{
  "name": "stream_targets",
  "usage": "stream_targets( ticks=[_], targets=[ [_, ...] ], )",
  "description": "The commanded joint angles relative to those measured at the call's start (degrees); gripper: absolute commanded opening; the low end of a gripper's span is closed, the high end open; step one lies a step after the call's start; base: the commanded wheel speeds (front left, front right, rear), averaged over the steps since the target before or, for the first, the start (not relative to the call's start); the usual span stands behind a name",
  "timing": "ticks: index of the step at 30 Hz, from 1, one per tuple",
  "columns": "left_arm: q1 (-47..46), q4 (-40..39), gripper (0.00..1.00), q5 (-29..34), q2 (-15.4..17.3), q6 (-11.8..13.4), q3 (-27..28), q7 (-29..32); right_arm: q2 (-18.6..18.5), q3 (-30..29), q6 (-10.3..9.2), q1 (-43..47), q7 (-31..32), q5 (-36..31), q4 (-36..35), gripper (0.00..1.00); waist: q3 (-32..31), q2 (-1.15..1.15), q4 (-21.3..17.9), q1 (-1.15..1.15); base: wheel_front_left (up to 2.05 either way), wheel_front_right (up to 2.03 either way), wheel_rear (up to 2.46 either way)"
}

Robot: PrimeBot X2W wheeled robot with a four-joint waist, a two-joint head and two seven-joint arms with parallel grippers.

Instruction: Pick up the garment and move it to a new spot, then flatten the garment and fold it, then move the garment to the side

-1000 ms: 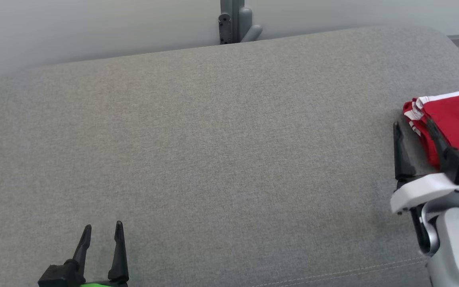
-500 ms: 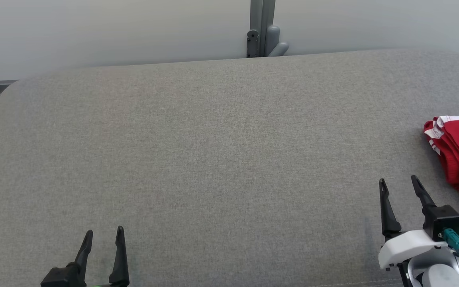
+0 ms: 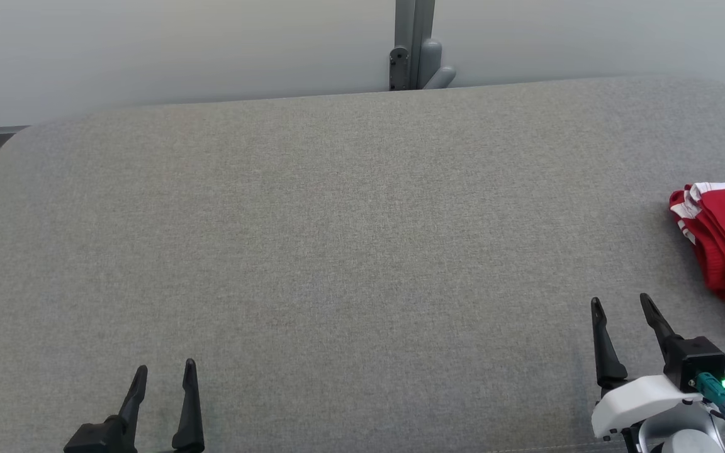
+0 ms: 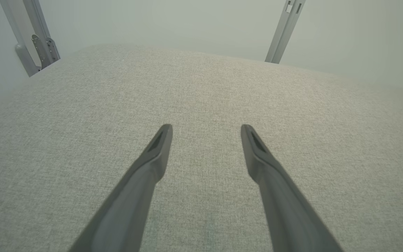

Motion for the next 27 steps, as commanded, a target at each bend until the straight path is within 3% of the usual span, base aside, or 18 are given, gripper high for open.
stream_targets(
  ticks=[1, 27],
  targets=[
    [-0.13, 0.07, 1.0, -0.33, 0.0, -0.14, 0.03, 0.03, -0.08, -0.28, -0.1, -0.22, -0.2, 0.44, 0.2, 1.0, 0.03, 0.48, -0.03, 0.0, 0.0, 0.0, 0.0],
    [-0.43, -0.53, 1.0, -0.4, 0.0, -0.29, -0.34, 0.03, -0.07, 0.5, -0.1, 0.08, -0.18, 1.22, 1.96, 1.0, -0.39, 0.48, -1.01, 0.0, 0.0, 0.0, 0.0]
  ],
)
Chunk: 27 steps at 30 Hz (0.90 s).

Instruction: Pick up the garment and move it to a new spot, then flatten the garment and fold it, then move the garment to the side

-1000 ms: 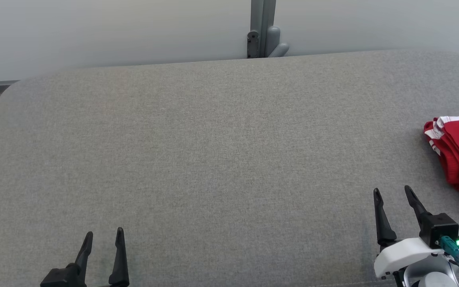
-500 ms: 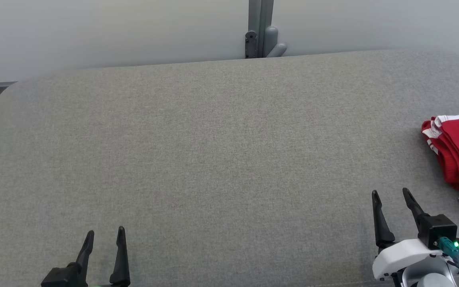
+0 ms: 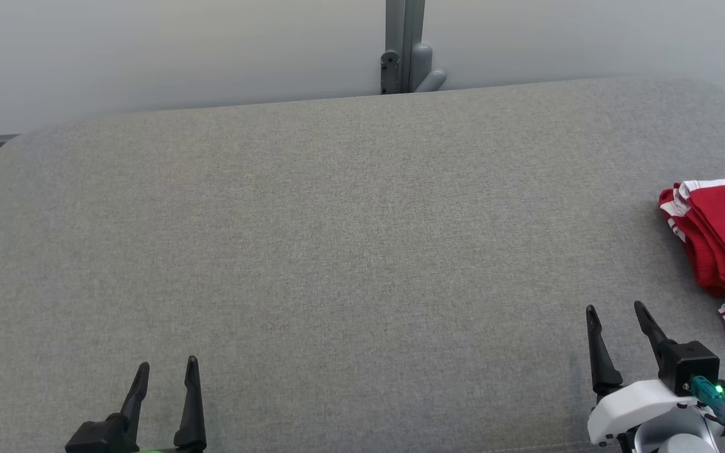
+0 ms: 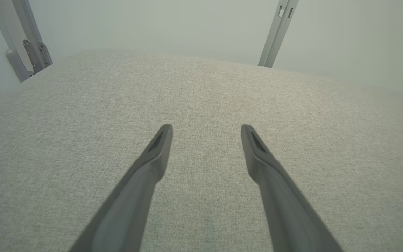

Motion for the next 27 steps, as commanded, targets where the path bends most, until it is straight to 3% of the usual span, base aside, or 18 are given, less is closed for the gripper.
stream_targets(
  ticks=[1, 13, 14, 24, 25, 27],
  targets=[
    [-0.25, 0.05, 1.0, -0.24, 0.0, -0.23, -0.06, 0.03, -0.06, -0.16, -0.1, 0.11, -0.15, 0.54, 0.18, 1.0, -0.05, 0.48, 0.01, 0.0, 0.0, 0.0, 0.0],
    [0.06, 0.31, 1.0, -0.34, 0.01, -0.28, -0.17, 0.03, -0.06, -0.06, -0.1, 0.12, -0.15, 0.41, 0.41, 1.0, -0.16, 0.48, 0.15, 0.0, 0.0, 0.0, 0.0],
    [0.04, 0.25, 1.0, 0.0, -0.01, -0.02, -0.18, 0.0, 0.0, 0.01, 0.0, 0.0, 0.0, 0.1, 0.31, 1.0, -0.16, 0.0, 0.15, 0.0, 0.0, 0.0, 0.0],
    [0.31, 0.25, 1.0, -0.03, 0.0, 0.06, -0.28, 0.0, -0.02, 0.0, -0.01, 0.16, -0.02, -0.01, 0.25, 1.0, -0.31, 0.04, 0.06, 0.0, 0.0, 0.0, 0.0],
    [0.25, 1.11, 0.0, 0.0, -0.14, 0.01, -0.34, 0.0, 0.31, 0.06, 0.01, 0.52, 0.07, 0.06, 1.1, 0.0, -0.32, 0.0, 0.05, 0.0, 0.0, 0.0, 0.0],
    [0.26, 1.89, 0.0, -0.12, -0.21, 0.01, -0.39, 0.04, 0.45, 0.0, 0.01, 0.48, 0.14, 0.17, 1.92, 0.0, -0.33, 0.0, 0.05, 0.0, 0.0, 0.0, 0.0]
  ],
)
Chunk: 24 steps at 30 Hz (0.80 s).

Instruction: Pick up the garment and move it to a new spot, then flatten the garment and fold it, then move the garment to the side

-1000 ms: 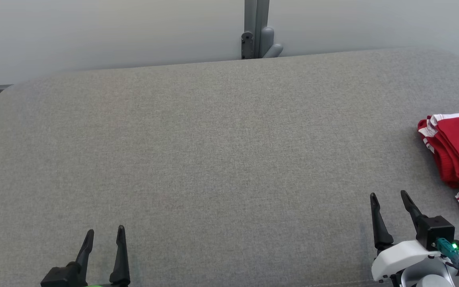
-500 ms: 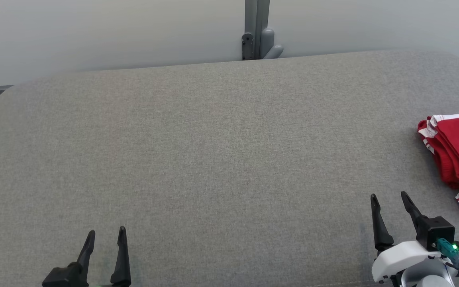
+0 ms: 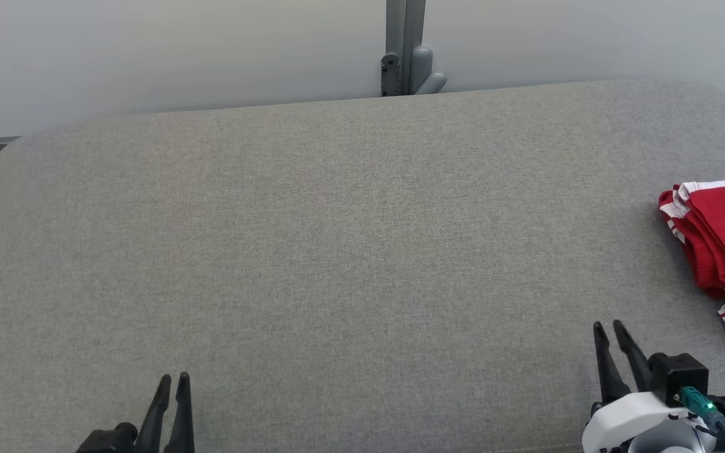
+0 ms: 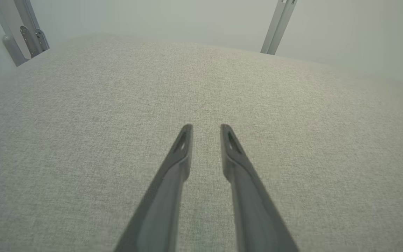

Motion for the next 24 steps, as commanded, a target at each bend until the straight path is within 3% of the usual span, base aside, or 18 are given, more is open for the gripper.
stream_targets(
  ticks=[1, 4, 24],
  targets=[
    [-0.02, 0.25, 0.0, -0.2, -0.02, 0.0, 0.02, 0.05, 0.06, -0.1, 0.0, -0.07, 0.11, 0.18, 0.38, 0.0, -0.01, 0.0, 0.0, 0.0, 0.0, 0.0, 0.0],
    [-0.05, 1.34, 0.0, -1.05, -0.09, 0.0, 0.03, 0.28, 0.35, -0.28, 0.0, 0.01, 0.56, 1.09, 1.67, 0.0, -0.03, 0.0, -0.02, 0.0, 0.0, 0.0, 0.0],
    [-3.29, 0.44, 0.0, -20.96, 0.03, -0.11, 1.97, 5.84, 0.08, -0.33, -0.02, -1.2, 5.79, 24.6, -0.59, 0.0, -0.38, 0.08, -0.31, 0.0, 0.0, 0.0, 0.0]
  ],
)
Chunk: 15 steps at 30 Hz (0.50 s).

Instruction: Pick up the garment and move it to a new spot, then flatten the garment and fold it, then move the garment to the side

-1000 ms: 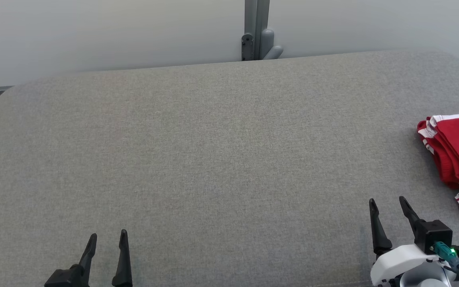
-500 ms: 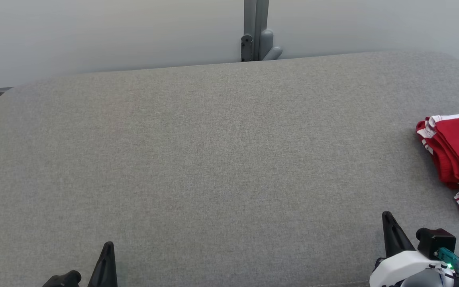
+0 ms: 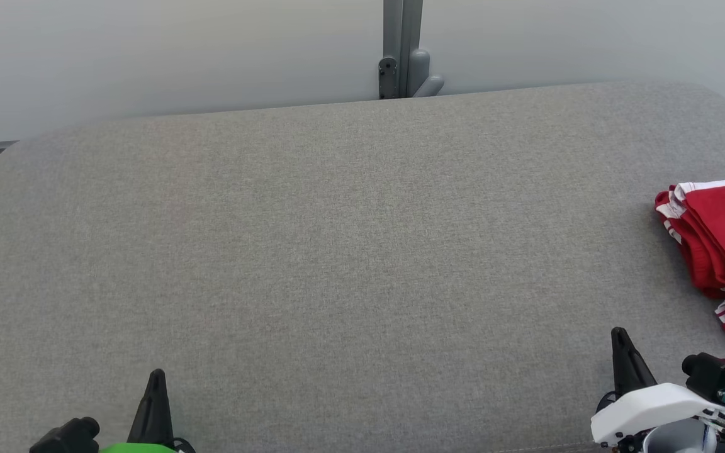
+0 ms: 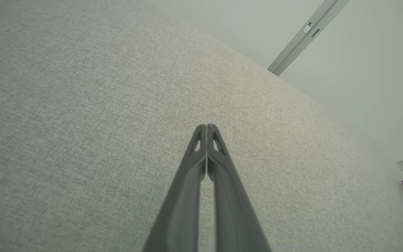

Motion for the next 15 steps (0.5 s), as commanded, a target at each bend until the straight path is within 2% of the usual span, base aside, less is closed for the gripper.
stream_targets(
  ticks=[1, 15],
  targets=[
    [-1.69, -0.98, 0.0, -2.54, 0.24, -0.12, 0.46, 0.51, -0.44, -0.04, -0.02, -1.48, 0.55, 2.86, -1.18, 0.0, -0.03, 0.08, -0.02, 0.0, 0.0, 0.0, 0.0],
    [-3.52, -1.51, 0.0, -13.81, 0.32, -0.2, 1.58, 3.69, -0.59, -0.17, -0.03, -2.28, 3.58, 16.15, -2.36, 0.0, -0.28, 0.13, -0.23, 0.0, 0.0, 0.0, 0.0]
  ],
)
